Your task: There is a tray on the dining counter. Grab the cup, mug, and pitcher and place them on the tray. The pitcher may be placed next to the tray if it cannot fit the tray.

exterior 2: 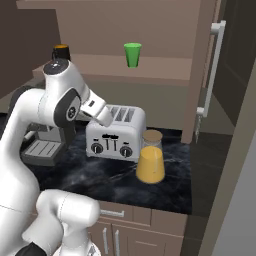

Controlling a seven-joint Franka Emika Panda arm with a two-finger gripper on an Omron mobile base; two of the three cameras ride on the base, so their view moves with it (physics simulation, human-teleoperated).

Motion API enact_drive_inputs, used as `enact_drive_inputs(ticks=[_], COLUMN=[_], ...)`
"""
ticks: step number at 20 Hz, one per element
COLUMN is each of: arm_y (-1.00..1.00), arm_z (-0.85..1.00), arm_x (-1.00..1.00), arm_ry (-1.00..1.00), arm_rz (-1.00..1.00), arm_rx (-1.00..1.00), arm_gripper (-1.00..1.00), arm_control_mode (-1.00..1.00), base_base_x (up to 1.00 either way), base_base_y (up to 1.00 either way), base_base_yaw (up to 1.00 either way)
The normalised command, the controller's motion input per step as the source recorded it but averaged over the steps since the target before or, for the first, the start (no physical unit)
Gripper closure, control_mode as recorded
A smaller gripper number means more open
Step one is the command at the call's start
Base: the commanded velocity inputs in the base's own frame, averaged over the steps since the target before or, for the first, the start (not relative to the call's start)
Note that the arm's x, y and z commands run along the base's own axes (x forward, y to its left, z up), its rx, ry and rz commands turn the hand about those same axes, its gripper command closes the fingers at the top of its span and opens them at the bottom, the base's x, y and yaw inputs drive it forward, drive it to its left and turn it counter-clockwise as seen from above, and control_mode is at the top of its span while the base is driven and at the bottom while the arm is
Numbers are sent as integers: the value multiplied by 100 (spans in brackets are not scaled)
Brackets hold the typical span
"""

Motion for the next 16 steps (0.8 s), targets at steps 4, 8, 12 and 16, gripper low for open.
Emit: enact_drive_inputs(ticks=[4,8,12,16], arm_y=[-18,-15,-21,-14], arm_z=[38,33,15,16], arm_x=[0,0,0,0], arm_ry=[-5,-8,-13,-16], arm_rz=[-23,-14,-5,-5], arm_rx=[10,19,23,24], arm_gripper=[-100,-100,-100,-100], arm_control_mode=[-100,-100,-100,-100], base_base_x=[0,0,0,0], base_base_y=[0,0,0,0], base_base_yaw=[0,0,0,0])
